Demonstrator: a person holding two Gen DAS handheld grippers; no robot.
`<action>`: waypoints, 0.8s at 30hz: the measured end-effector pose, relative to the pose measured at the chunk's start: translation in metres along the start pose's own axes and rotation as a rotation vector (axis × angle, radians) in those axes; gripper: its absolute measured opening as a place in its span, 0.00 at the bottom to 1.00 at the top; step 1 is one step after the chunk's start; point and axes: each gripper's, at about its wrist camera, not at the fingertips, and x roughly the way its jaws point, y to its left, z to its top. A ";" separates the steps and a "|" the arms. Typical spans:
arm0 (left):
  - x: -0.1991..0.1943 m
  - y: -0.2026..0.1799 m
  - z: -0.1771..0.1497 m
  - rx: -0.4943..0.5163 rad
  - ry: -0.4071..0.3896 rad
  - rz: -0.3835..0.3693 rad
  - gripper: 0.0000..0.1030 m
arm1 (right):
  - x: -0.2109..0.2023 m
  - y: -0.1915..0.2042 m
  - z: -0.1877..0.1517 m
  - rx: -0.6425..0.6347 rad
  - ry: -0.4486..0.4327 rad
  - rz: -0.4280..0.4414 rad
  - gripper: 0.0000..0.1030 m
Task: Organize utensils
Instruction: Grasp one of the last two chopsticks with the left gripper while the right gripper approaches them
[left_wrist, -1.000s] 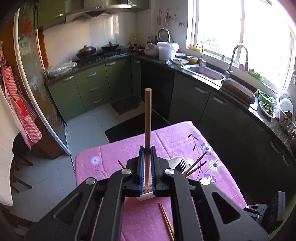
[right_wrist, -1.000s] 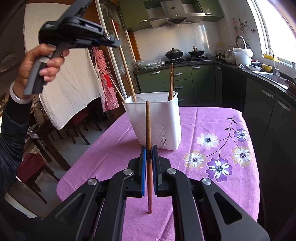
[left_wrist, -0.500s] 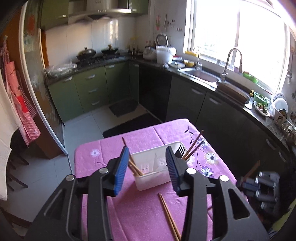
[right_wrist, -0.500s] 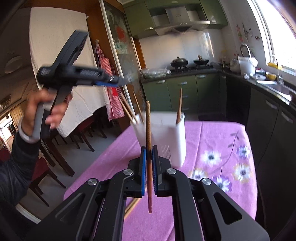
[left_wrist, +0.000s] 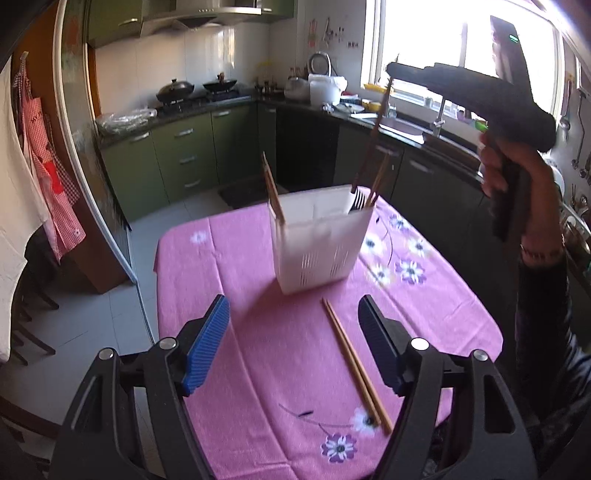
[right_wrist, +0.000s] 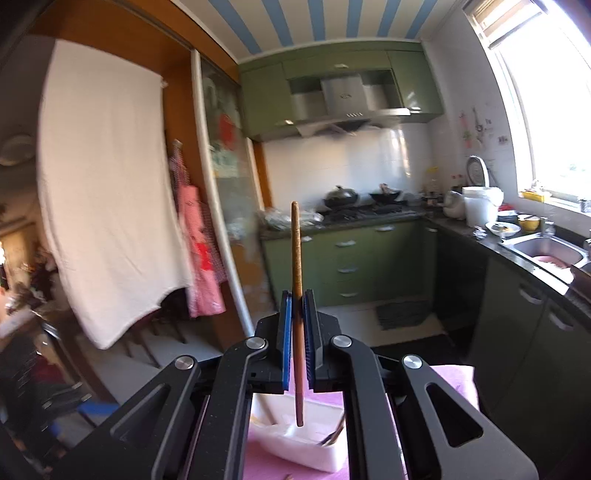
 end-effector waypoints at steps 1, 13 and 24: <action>0.001 0.000 -0.004 0.000 0.008 -0.003 0.66 | 0.012 -0.001 -0.004 0.000 0.028 -0.010 0.07; 0.018 -0.010 -0.006 0.012 0.059 -0.026 0.68 | 0.069 -0.007 -0.044 -0.003 0.154 -0.025 0.08; 0.065 -0.024 -0.009 -0.014 0.151 -0.072 0.69 | -0.043 0.016 -0.086 -0.083 0.085 0.029 0.17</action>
